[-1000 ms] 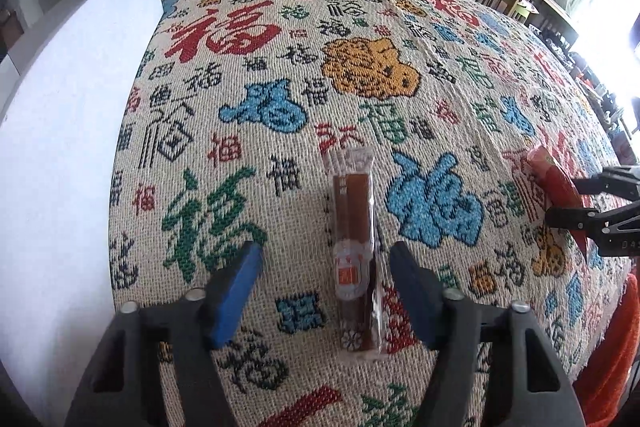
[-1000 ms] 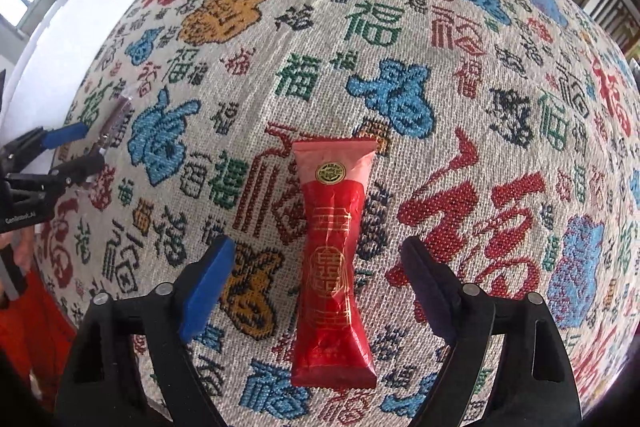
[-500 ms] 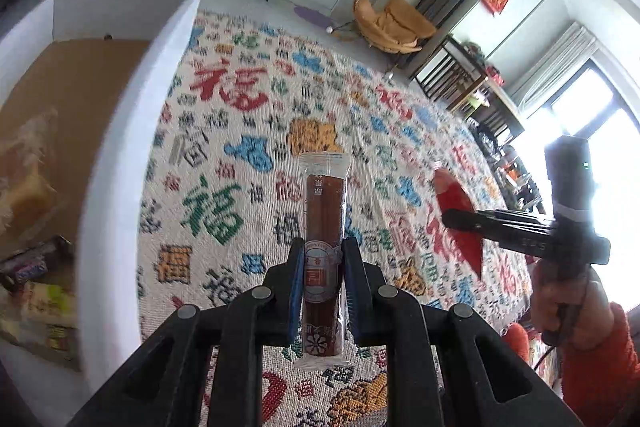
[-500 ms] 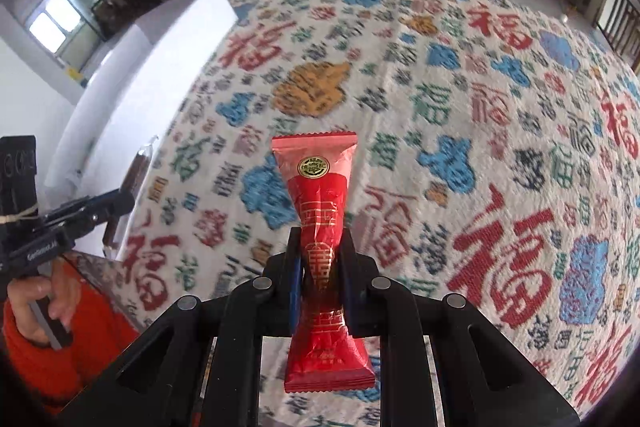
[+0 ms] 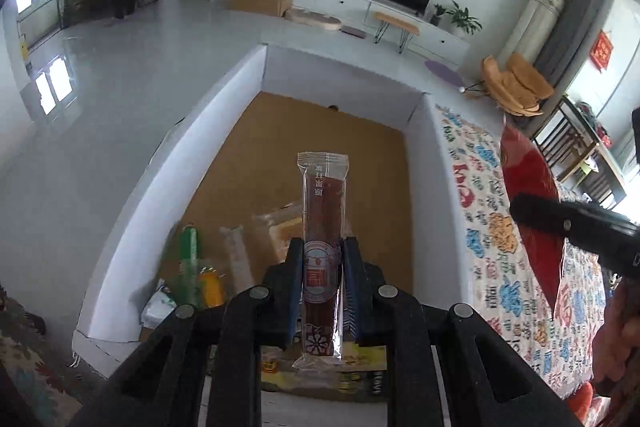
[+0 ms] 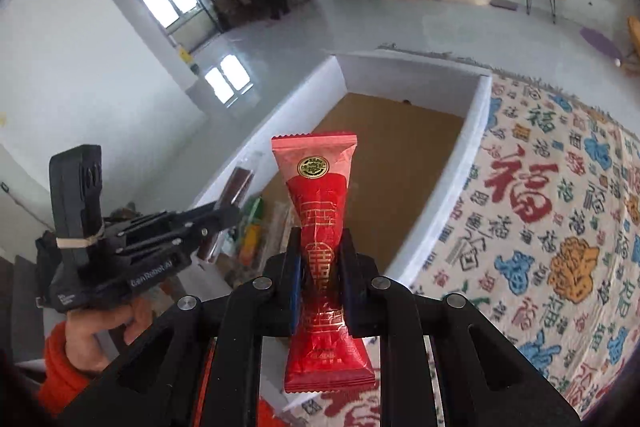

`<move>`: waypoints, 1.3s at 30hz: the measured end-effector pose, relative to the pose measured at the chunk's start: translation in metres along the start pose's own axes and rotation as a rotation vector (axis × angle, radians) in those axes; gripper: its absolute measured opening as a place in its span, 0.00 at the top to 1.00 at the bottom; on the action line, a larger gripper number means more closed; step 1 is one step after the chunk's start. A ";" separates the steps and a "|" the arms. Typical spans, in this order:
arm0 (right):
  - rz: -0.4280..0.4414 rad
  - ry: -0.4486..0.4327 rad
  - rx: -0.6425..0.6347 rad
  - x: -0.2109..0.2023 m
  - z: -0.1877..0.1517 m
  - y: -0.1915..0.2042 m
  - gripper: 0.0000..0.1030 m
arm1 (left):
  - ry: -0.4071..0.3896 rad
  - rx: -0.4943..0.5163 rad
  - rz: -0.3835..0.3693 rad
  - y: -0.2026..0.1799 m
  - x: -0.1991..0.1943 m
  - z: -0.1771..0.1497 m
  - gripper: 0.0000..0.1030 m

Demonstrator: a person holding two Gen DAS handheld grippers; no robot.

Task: Organize snacks
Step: 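Carry both snacks over the white box and open both tools to drop them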

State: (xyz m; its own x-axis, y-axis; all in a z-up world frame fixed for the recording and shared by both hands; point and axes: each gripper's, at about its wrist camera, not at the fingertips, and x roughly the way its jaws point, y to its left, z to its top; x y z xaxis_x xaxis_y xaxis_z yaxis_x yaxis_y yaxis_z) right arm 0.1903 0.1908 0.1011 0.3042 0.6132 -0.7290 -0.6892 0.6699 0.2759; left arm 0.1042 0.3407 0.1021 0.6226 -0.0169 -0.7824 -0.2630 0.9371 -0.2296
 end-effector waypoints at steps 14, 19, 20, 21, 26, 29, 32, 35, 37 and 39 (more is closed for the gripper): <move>-0.173 0.032 -0.085 0.035 -0.011 -0.005 0.30 | -0.074 0.030 0.158 -0.012 0.017 -0.032 0.08; -0.217 0.025 -0.056 0.013 -0.007 -0.011 0.22 | -0.023 0.024 0.190 -0.022 0.007 -0.027 0.03; -0.219 0.037 -0.041 0.011 -0.005 -0.013 0.22 | -0.032 0.036 0.233 -0.025 0.004 -0.027 0.03; -0.219 0.047 -0.029 0.010 -0.004 -0.015 0.22 | -0.042 0.042 0.269 -0.027 0.002 -0.028 0.03; -0.242 0.103 -0.034 0.012 -0.001 -0.011 0.22 | -0.049 -0.028 0.310 -0.017 -0.008 -0.033 0.03; -0.234 0.122 -0.037 0.013 -0.001 -0.003 0.22 | -0.032 -0.049 0.275 -0.006 -0.008 -0.033 0.03; -0.220 0.138 -0.057 0.017 -0.002 0.010 0.22 | -0.019 -0.015 0.309 -0.004 -0.007 -0.035 0.03; -0.215 0.158 -0.090 0.022 -0.005 0.023 0.22 | 0.007 -0.036 0.292 0.004 -0.007 -0.038 0.03; -0.213 0.172 -0.108 0.026 -0.007 0.030 0.22 | 0.010 -0.066 0.263 0.011 -0.006 -0.041 0.03; -0.210 0.180 -0.125 0.028 -0.009 0.037 0.22 | 0.011 -0.072 0.275 0.014 -0.007 -0.041 0.03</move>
State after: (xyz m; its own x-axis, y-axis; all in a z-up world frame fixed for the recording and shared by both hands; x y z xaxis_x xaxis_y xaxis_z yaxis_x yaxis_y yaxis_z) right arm 0.1676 0.2292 0.0851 0.3350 0.3752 -0.8643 -0.7029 0.7104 0.0360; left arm 0.0659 0.3393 0.0800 0.5125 0.2304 -0.8272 -0.4730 0.8797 -0.0480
